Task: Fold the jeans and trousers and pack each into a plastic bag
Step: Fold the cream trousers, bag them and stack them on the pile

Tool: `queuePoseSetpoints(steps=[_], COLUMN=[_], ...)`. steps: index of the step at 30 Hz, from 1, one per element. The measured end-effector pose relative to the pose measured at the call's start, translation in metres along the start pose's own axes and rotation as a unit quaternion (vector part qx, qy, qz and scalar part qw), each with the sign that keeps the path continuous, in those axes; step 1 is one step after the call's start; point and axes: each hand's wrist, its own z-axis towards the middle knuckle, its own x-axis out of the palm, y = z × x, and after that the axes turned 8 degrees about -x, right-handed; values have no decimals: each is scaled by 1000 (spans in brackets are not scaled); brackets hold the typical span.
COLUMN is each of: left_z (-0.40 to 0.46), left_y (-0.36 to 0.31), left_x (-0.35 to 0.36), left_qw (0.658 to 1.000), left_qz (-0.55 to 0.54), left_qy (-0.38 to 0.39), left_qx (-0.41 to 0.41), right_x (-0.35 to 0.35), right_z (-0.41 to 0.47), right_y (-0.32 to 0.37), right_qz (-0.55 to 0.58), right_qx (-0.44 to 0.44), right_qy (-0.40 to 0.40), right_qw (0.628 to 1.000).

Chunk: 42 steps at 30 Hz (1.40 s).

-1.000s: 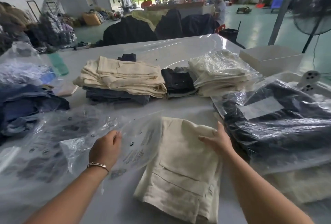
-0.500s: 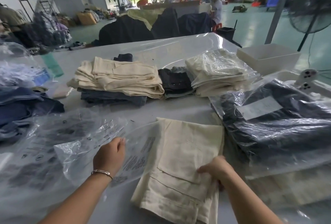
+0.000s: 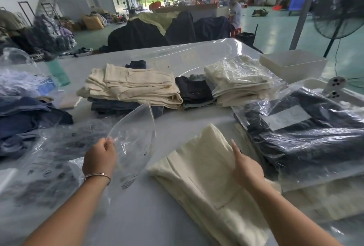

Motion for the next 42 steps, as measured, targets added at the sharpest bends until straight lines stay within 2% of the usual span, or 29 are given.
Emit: queuePoseSetpoints(steps=[2, 3, 7, 11, 15, 25, 28, 30, 32, 35, 37, 39, 42], left_z=[-3, -6, -15, -19, -21, -21, -19, -18, -20, -28, -35, -42, -48], left_y=[1, 2, 7, 16, 21, 21, 24, 25, 25, 24, 25, 25, 21], left_x=[-3, -3, 0, 0, -2, -7, -13, -19, -24, -26, -22, -18, -12], left_qw=[1000, 1000, 1000, 1000, 999, 999, 999, 999, 997, 993, 989, 985, 977], left_qz=[1, 0, 3, 4, 13, 1, 3, -5, -20, -17, -12, -4, 41], left_qy=[-6, -6, 7, 10, 24, 22, 21, 31, 51, 82, 110, 143, 176], left_qx=[4, 5, -2, 2, 16, 27, 27, 33, 50, 84, 98, 94, 113], right_x=[4, 5, 18, 51, 75, 73, 71, 65, 49, 12, -9, -28, -64], right_z=[2, 2, -13, -47, -65, -54, -51, -47, -36, -22, -21, -26, -39], right_y=[20, 32, 68, 87, 95, 99, 101, 98, 86, 66, 58, 58, 67], right_qz=[-75, -98, -146, -199, -226, -217, -238, -201, -105, 53, 144, 220, 353], right_qx=[-76, -110, -165, -167, -161, -120, -127, -140, -128, -46, -21, -43, -91], right_qy=[-62, -62, 85, 133, 121, 79, 18, -22, -48, -105, -150, -192, -261], right_qw=[992, 987, 972, 956, 953, 965, 963, 969, 985, 992, 978, 955, 894])
